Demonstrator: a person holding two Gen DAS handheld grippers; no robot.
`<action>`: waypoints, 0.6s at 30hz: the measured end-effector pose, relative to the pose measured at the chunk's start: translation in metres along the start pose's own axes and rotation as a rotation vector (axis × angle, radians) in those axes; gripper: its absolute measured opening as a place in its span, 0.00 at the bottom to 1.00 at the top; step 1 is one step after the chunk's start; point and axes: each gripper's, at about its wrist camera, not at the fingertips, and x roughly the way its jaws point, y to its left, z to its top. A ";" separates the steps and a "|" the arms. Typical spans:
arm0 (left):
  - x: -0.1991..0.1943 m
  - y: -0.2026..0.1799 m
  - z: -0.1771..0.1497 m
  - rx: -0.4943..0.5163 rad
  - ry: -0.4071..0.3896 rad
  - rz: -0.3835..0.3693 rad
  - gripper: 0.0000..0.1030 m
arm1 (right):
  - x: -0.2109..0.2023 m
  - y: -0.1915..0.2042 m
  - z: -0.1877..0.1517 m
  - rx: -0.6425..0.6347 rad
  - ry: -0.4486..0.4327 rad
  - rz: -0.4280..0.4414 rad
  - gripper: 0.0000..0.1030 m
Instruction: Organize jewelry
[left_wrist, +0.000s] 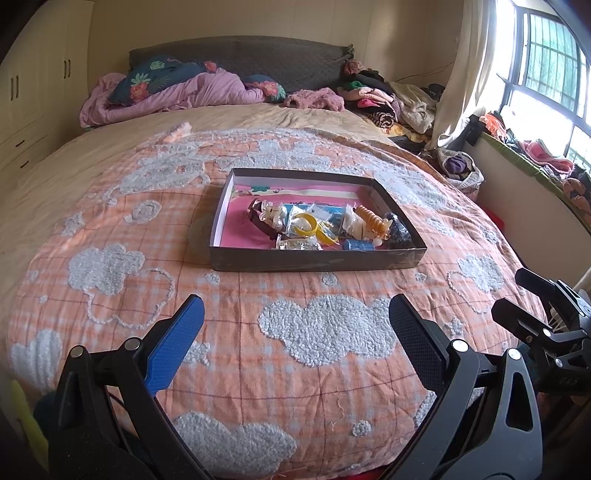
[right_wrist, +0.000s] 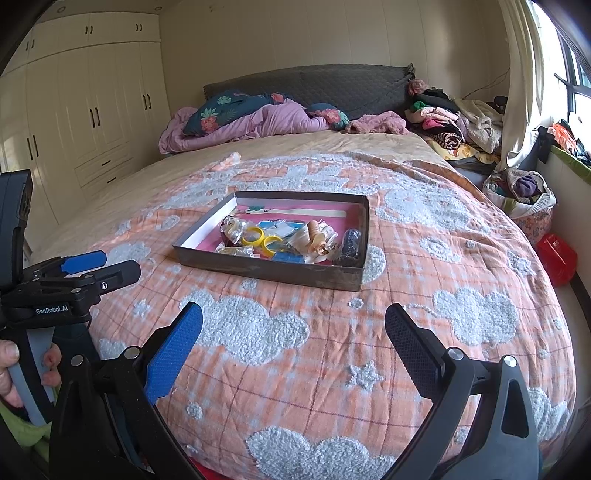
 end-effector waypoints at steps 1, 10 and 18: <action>0.000 0.000 0.000 0.001 -0.001 0.001 0.91 | 0.000 0.000 0.001 0.000 -0.001 -0.001 0.96; -0.002 0.007 -0.001 0.002 0.000 0.008 0.91 | -0.001 -0.001 0.002 -0.001 -0.004 -0.002 0.96; -0.001 0.008 -0.001 0.002 0.002 0.008 0.91 | -0.001 0.000 0.001 -0.002 -0.002 -0.003 0.96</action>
